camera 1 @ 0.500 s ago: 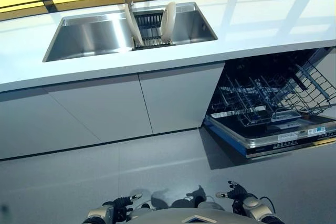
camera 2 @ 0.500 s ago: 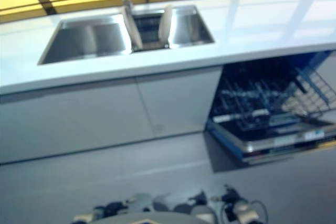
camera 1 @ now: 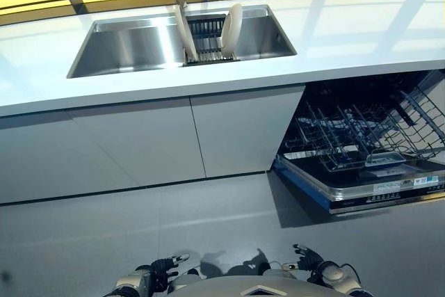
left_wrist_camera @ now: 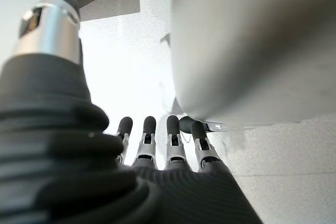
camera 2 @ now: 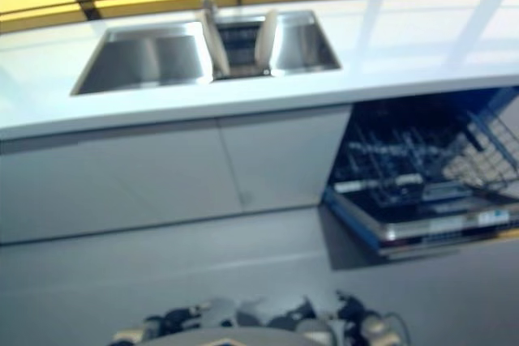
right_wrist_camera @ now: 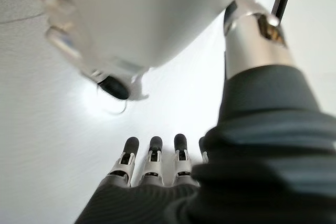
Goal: Take plates into dishwasher
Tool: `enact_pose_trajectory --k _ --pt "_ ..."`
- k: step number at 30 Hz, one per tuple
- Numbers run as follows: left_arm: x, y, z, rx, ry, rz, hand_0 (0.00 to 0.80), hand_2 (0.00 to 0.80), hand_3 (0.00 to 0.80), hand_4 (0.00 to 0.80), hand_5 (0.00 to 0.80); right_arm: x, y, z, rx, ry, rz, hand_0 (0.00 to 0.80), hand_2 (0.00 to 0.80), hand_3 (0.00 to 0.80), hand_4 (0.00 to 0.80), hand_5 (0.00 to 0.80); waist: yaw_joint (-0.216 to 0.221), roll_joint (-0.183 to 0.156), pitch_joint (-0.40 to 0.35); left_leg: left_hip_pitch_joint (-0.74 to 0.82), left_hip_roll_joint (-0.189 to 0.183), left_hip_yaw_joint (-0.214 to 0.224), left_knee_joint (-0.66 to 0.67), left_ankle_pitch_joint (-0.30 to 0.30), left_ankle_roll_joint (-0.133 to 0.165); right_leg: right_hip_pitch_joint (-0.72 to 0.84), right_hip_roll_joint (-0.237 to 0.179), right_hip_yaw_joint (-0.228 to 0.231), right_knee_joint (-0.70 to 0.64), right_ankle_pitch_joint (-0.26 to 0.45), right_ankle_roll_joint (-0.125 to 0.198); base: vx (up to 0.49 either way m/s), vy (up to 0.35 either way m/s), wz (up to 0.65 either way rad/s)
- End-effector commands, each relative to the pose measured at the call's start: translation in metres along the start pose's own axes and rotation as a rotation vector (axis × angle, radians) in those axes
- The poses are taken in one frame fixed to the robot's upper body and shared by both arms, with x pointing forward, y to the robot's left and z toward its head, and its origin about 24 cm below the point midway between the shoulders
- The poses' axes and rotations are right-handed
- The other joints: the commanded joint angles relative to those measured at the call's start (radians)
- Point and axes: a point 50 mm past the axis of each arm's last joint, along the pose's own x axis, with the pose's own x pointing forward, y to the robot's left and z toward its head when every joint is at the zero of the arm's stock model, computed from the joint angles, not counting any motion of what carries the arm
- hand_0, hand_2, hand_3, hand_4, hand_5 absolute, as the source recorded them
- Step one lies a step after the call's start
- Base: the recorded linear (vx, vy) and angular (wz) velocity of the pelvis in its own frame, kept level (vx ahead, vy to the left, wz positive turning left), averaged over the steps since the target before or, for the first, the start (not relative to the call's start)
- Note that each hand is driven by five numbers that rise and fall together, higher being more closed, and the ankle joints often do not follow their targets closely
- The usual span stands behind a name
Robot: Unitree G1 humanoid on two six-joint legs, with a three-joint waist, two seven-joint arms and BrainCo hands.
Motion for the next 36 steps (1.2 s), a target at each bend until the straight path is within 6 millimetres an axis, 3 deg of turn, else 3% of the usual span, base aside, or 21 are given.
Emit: enact_pose_trajectory --k 1,6,8,14,19,20,25,29,30,31,32,35,36 --pt "0.001 -0.001 0.010 0.095 0.038 -0.017 0.000 0.000 0.000 0.000 0.000 0.007 -0.001 0.038 -0.077 -0.135 0.092 0.000 0.000 0.000 0.000 0.000 0.030 -0.045 0.019 -0.016 -0.110 0.000 0.010 -0.025 0.093 0.001 0.041 -0.027 0.034 -0.035 -0.014 0.038 0.002 0.08" --pt "0.000 0.000 0.020 0.120 0.034 -0.018 0.000 0.000 0.000 0.000 0.000 0.004 -0.004 0.072 -0.156 -0.291 0.176 0.000 0.000 0.000 0.000 0.000 0.050 -0.051 0.027 -0.027 -0.113 -0.011 0.018 -0.021 0.094 -0.009 0.036 -0.033 0.051 -0.036 -0.013 0.003 -0.011 0.11" --pt "-0.002 0.003 0.025 0.115 0.028 -0.012 0.000 0.000 0.000 0.000 0.000 -0.002 -0.007 0.095 -0.201 -0.368 0.231 0.000 0.000 0.000 0.000 0.000 0.050 -0.058 0.035 -0.027 -0.116 -0.007 0.021 -0.023 0.103 -0.015 0.035 -0.032 0.062 -0.038 -0.013 0.003 -0.041 0.06" --pt "-0.007 0.015 0.020 0.075 0.032 0.028 0.000 0.000 0.000 0.000 0.000 -0.036 -0.019 0.137 -0.282 -0.510 0.339 0.000 0.000 0.000 0.000 0.000 0.029 -0.081 0.041 -0.001 -0.106 0.010 0.016 -0.030 0.107 -0.010 0.041 -0.019 0.076 -0.041 -0.013 0.046 -0.064 0.03" --pt "-0.008 0.019 0.009 0.061 0.047 0.042 0.000 0.000 0.000 0.000 0.000 -0.066 -0.024 0.164 -0.314 -0.630 0.428 0.000 0.000 0.000 0.000 0.000 0.015 -0.078 0.037 0.015 -0.102 0.018 0.013 -0.033 0.108 -0.001 0.045 -0.011 0.083 -0.047 -0.015 0.073 -0.045 0.00" --pt "-0.009 0.021 0.007 0.063 0.052 0.045 0.000 0.000 0.000 0.000 0.000 -0.087 -0.029 0.187 -0.312 -0.745 0.431 0.000 0.000 0.000 0.000 0.000 0.011 -0.075 0.036 0.018 -0.100 0.017 0.015 -0.033 0.109 0.000 0.049 -0.004 0.092 -0.054 -0.019 0.065 -0.071 -0.03" --pt "-0.009 0.020 0.008 0.055 0.043 0.066 0.000 0.000 0.000 0.000 0.000 -0.152 -0.037 0.247 -0.341 -1.054 0.455 0.000 0.000 0.000 0.000 0.000 0.004 -0.077 0.044 0.005 -0.088 0.013 0.081 -0.064 0.114 -0.022 0.057 0.017 0.146 -0.088 -0.039 0.023 -0.108 -0.04" --pt "-0.009 0.023 0.016 0.043 0.012 0.105 0.000 0.000 0.000 0.000 0.000 -0.192 -0.052 0.284 -0.383 -1.221 0.339 0.000 0.000 0.000 0.000 0.000 0.008 -0.110 0.069 -0.090 -0.090 0.008 0.341 -0.141 0.113 -0.045 0.035 0.016 0.210 -0.118 -0.078 -0.018 -0.112 -0.06" --pt "-0.008 0.022 0.017 0.041 0.009 0.105 0.000 0.000 0.000 0.000 0.000 -0.207 -0.058 0.297 -0.392 -1.283 0.293 0.000 0.000 0.000 0.000 0.000 0.016 -0.121 0.083 -0.146 -0.098 0.009 0.453 -0.136 0.112 -0.049 0.029 0.016 0.228 -0.128 -0.097 0.032 -0.063 -0.06" --pt "-0.008 0.022 0.017 0.041 0.008 0.106 0.000 0.000 0.000 0.000 0.000 -0.216 -0.065 0.305 -0.401 -1.321 0.229 0.000 0.000 0.000 0.000 0.000 0.023 -0.119 0.094 -0.213 -0.089 0.016 0.523 -0.083 0.096 -0.043 0.038 0.024 0.238 -0.135 -0.113 0.098 -0.031 -0.01" --pt "-0.008 0.022 0.018 0.041 0.004 0.110 0.000 0.000 0.000 0.000 0.000 -0.221 -0.070 0.313 -0.406 -1.339 0.163 0.000 0.000 0.000 0.000 0.000 0.037 -0.111 0.105 -0.265 -0.092 0.017 0.521 -0.046 0.084 -0.029 0.051 0.040 0.237 -0.140 -0.114 0.167 0.034 -0.02" --pt "-0.008 0.023 0.017 0.034 0.008 0.119 0.000 0.000 0.000 0.000 0.000 -0.231 -0.079 0.335 -0.386 -1.352 0.059 0.000 0.000 0.000 0.000 0.000 0.077 -0.078 0.115 -0.301 -0.072 0.021 0.354 0.047 0.057 0.024 0.084 0.070 0.216 -0.156 -0.103 0.301 0.102 -0.19" --pt "-0.007 0.022 0.014 0.037 0.018 0.115 0.000 0.000 0.000 0.000 0.000 -0.234 -0.083 0.340 -0.370 -1.350 0.013 0.000 0.000 0.000 0.000 0.000 0.093 -0.063 0.114 -0.308 -0.053 0.016 0.264 0.126 0.030 0.063 0.097 0.079 0.194 -0.164 -0.096 0.458 0.153 -0.52"
